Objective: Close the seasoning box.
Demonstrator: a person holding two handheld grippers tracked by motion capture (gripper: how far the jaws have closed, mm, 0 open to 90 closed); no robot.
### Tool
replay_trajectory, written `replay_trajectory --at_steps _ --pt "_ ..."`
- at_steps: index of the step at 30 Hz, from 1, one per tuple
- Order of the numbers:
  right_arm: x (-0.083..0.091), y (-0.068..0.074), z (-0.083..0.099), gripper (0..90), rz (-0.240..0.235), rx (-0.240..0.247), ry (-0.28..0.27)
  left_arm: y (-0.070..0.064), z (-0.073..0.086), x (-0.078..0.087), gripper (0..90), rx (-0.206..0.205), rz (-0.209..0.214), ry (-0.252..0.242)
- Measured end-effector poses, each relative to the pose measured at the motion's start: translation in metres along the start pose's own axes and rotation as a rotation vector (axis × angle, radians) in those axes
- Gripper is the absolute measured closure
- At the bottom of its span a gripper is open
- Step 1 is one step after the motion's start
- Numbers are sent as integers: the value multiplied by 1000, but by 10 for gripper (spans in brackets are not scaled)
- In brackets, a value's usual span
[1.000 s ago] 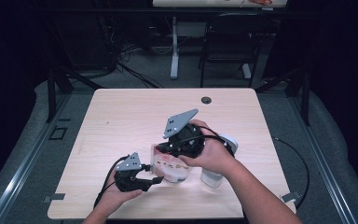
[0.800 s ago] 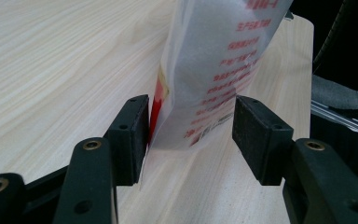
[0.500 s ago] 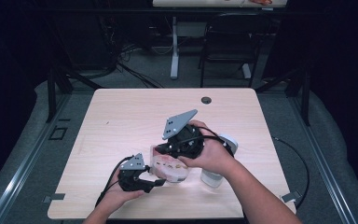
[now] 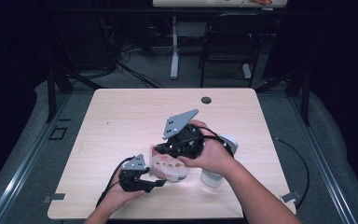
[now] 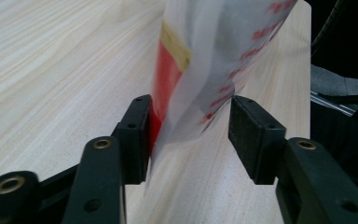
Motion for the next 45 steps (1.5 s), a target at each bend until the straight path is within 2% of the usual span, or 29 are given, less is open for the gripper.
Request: replay_trajectory --at_steps 11,19,27,33,45 --pt "1 0 1 900 0 -4 -17 1 1 3 584 27 17 2" --pt "4 1 0 900 -3 -2 -28 1 0 7 626 23 24 -2" --pt "9 -1 4 900 -5 -17 -55 -2 -1 12 669 15 56 13" --pt "13 0 5 900 -5 -16 -61 -3 -2 17 683 -3 49 16" --pt "16 -1 10 900 0 -22 -62 0 -1 24 708 -10 27 36"
Point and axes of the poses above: each handheld gripper's, and its own axes: x roughly backward along the jaws, z roughly out of its underside, y roughly to its left, the point moved 7 cm from there along -x, roughly forward along the jaws, and after that the axes turned 9 degrees about -z, right-handed, at the moved point
